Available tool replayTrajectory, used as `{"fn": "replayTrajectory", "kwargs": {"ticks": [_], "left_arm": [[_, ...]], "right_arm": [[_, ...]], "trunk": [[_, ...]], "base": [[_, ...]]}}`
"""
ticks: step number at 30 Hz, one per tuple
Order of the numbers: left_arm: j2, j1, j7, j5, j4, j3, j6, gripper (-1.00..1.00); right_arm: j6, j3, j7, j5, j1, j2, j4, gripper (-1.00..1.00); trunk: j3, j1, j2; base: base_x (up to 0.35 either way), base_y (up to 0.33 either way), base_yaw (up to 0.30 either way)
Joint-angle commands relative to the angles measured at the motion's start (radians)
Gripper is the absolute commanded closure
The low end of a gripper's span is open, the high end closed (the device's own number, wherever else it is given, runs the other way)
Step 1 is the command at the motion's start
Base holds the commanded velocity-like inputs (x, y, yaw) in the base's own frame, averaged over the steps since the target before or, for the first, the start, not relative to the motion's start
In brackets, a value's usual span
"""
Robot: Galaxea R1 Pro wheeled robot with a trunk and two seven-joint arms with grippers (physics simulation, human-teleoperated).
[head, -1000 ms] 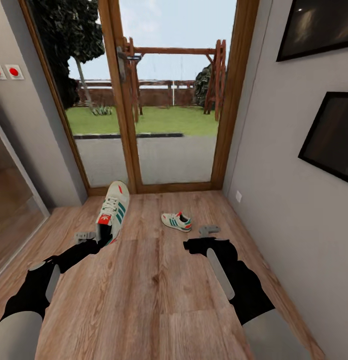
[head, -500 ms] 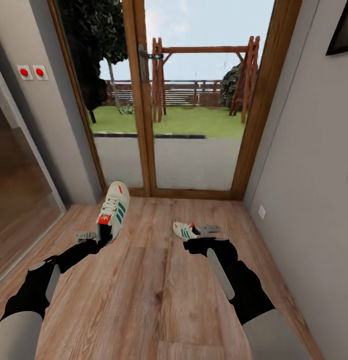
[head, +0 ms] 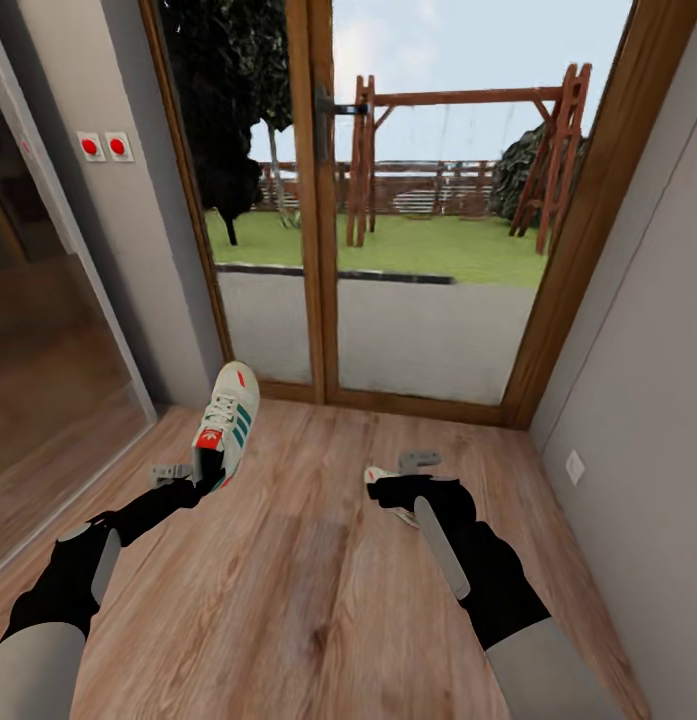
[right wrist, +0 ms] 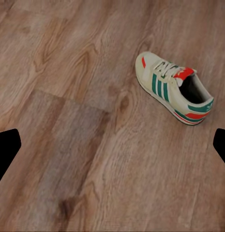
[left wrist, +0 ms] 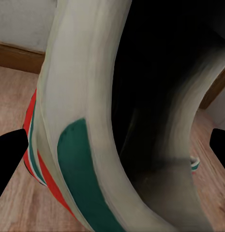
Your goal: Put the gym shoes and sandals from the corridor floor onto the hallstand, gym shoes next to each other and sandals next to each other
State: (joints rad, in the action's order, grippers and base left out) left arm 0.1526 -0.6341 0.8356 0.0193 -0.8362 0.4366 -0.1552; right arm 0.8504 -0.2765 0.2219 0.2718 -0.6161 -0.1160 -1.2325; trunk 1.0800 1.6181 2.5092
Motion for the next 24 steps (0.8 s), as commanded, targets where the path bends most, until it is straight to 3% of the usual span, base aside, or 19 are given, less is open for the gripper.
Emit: {"fn": "replayTrajectory", "kwargs": {"ticks": [1, 14, 24], "left_arm": [[-0.001, -0.001, 0.007, 0.0, -0.001, 0.004, -0.009, 1.0], [-0.001, -0.001, 0.007, -0.001, -0.001, 0.004, -0.009, 1.0], [-0.001, -0.001, 0.007, -0.002, -0.001, 0.005, -0.009, 1.0]], "right_arm": [[0.003, -0.001, 0.01, 0.01, -0.001, 0.0, -0.001, -1.0], [0.002, -0.001, 0.01, 0.009, -0.001, 0.001, 0.005, -1.0], [0.002, -0.001, 0.01, 0.009, 0.0, 0.001, 0.007, -1.0]], "trunk": [[0.001, 0.0, 0.0], [0.001, 0.0, 0.0], [0.001, 0.0, 0.0]], "base": [[0.305, -0.207, 0.061], [0.336, -0.079, 0.008], [0.296, -0.176, 0.0]]}}
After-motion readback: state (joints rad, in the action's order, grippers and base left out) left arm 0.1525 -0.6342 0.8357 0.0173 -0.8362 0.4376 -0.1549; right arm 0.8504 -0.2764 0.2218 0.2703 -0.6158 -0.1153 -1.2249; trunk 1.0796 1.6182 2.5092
